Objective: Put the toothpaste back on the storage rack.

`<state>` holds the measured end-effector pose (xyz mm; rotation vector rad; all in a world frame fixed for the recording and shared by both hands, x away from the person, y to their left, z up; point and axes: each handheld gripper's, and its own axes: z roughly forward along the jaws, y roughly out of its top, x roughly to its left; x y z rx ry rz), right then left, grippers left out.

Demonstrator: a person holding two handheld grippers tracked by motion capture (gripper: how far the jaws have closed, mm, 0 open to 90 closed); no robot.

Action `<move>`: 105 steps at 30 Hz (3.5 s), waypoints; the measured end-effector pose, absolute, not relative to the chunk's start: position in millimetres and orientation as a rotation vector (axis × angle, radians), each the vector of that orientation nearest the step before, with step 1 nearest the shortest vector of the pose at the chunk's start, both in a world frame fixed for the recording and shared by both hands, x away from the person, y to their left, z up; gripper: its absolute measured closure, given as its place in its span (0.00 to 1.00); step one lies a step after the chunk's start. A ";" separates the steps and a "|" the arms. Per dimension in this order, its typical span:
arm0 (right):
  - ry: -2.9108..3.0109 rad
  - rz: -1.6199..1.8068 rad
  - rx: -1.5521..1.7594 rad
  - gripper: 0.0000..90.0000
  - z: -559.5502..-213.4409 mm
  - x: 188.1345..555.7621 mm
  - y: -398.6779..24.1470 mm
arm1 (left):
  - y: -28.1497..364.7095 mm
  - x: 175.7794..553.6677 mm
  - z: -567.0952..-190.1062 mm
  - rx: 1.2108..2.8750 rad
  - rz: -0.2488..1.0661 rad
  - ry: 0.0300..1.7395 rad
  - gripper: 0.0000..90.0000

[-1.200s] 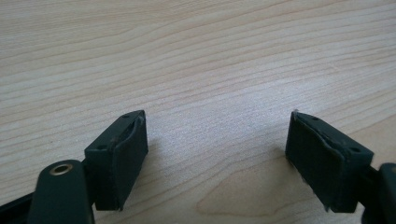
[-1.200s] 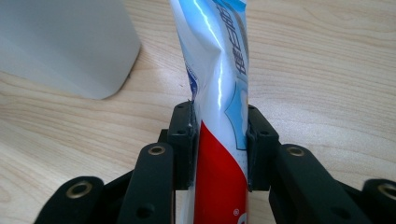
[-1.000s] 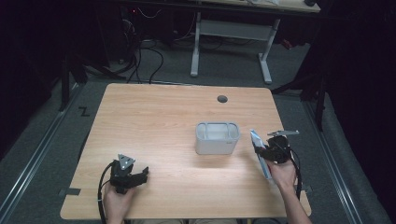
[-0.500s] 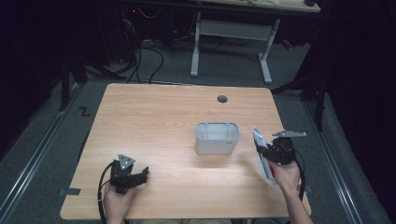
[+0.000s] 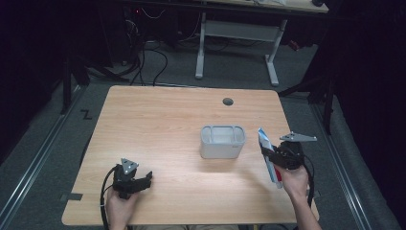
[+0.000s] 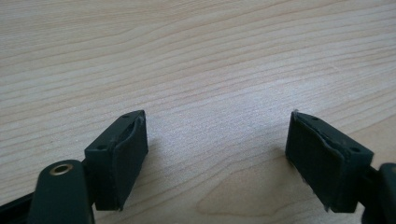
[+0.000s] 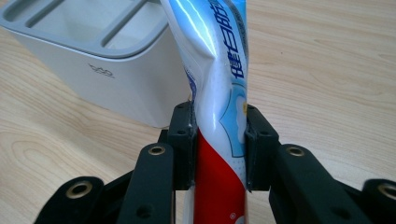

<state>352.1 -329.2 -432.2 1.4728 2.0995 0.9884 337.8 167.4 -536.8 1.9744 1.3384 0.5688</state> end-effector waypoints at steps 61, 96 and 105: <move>2.159 1.237 1.128 0.77 -352.5 371.5 -262.2 | 167.4 337.8 -536.7 1.977 0.566 1.336 0.24; 2.128 1.365 1.109 0.77 -342.2 406.5 -241.0 | 167.4 337.8 -536.8 1.976 0.568 1.336 0.24; 2.119 1.370 1.094 0.77 -339.4 416.8 -233.8 | 167.4 337.8 -536.8 1.976 0.567 1.336 0.24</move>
